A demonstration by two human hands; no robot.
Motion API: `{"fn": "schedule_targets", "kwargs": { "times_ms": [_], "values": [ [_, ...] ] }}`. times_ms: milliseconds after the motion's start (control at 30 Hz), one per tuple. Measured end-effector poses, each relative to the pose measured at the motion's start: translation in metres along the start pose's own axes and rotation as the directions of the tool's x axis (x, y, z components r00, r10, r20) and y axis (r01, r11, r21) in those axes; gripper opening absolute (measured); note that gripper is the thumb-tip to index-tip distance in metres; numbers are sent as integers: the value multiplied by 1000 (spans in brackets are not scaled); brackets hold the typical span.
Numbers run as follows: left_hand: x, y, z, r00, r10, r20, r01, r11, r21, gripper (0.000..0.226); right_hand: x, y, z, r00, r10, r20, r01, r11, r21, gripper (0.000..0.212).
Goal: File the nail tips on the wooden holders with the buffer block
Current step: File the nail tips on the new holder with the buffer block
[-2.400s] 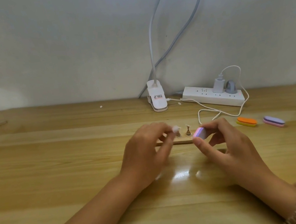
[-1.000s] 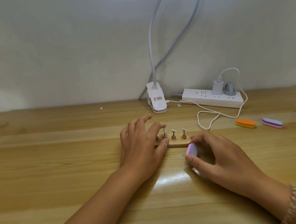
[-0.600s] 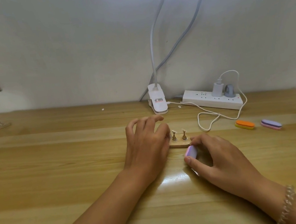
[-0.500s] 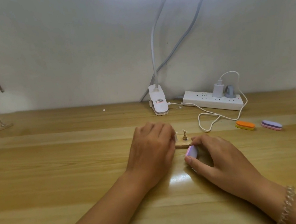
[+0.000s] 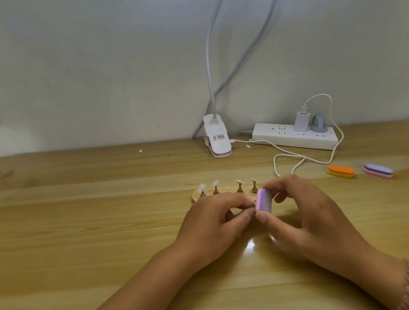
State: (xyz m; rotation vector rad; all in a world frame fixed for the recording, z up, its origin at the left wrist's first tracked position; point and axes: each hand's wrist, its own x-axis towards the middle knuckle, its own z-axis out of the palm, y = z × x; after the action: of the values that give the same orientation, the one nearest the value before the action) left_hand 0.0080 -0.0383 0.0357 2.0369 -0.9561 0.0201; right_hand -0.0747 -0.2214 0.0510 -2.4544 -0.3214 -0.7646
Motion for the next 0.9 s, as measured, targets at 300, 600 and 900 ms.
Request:
{"fn": "schedule_targets", "kwargs": {
  "times_ms": [300,600,900],
  "values": [
    [0,2,-2,999,-20,28,19,999,47,15,0,-1,-1,998,57,33,-60,995,82,33],
    [1,5,-4,996,-62,68,62,998,3,15,0,-1,-1,994,105,41,-108,990,85,31],
    [1,6,-5,995,-65,78,70,995,-66,17,1,0,-1,989,148,-11,-147,987,59,29]
  ]
}}
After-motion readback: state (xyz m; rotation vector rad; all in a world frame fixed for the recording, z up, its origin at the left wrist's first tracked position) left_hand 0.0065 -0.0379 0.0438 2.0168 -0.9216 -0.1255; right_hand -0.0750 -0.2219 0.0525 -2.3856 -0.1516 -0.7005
